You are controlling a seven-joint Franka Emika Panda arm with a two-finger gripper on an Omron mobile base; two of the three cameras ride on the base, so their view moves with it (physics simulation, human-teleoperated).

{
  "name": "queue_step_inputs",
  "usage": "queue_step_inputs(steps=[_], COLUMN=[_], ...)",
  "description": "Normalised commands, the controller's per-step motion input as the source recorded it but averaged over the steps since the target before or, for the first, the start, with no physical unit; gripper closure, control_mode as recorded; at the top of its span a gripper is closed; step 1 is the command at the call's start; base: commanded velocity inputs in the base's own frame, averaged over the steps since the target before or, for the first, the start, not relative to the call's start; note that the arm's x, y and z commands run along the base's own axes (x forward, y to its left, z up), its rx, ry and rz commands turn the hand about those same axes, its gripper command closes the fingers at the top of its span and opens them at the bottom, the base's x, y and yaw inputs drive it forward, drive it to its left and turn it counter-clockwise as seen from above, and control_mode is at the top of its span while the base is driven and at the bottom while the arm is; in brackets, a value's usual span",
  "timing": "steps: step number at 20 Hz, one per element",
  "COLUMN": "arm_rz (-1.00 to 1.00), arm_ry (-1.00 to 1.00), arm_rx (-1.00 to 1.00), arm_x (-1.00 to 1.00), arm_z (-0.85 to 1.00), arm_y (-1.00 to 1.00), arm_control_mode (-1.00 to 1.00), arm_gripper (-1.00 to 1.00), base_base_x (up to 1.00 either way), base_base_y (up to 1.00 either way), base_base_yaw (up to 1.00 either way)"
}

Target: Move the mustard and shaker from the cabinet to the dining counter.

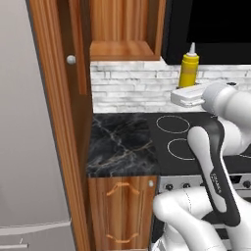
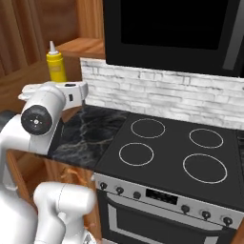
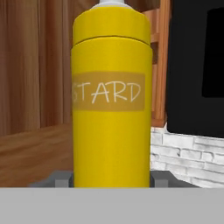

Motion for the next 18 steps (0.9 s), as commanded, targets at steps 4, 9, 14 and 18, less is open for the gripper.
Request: queue_step_inputs(steps=[4,9,14,18], arm_rz=[0.0,0.0,0.0,0.0], arm_ry=[0.0,0.0,0.0,0.0], arm_rx=[0.0,0.0,0.0,0.0], arm_x=[0.0,0.0,0.0,0.0], arm_z=[0.0,0.0,0.0,0.0], arm_y=[0.0,0.0,0.0,0.0], arm_control_mode=[1.0,1.0,1.0,1.0], arm_gripper=[1.0,1.0,1.0,1.0], base_base_x=[-0.29,-0.44,-0.7,-0.34], base_base_y=[0.06,0.03,0.03,0.16], base_base_yaw=[0.06,0.55,0.89,1.0])
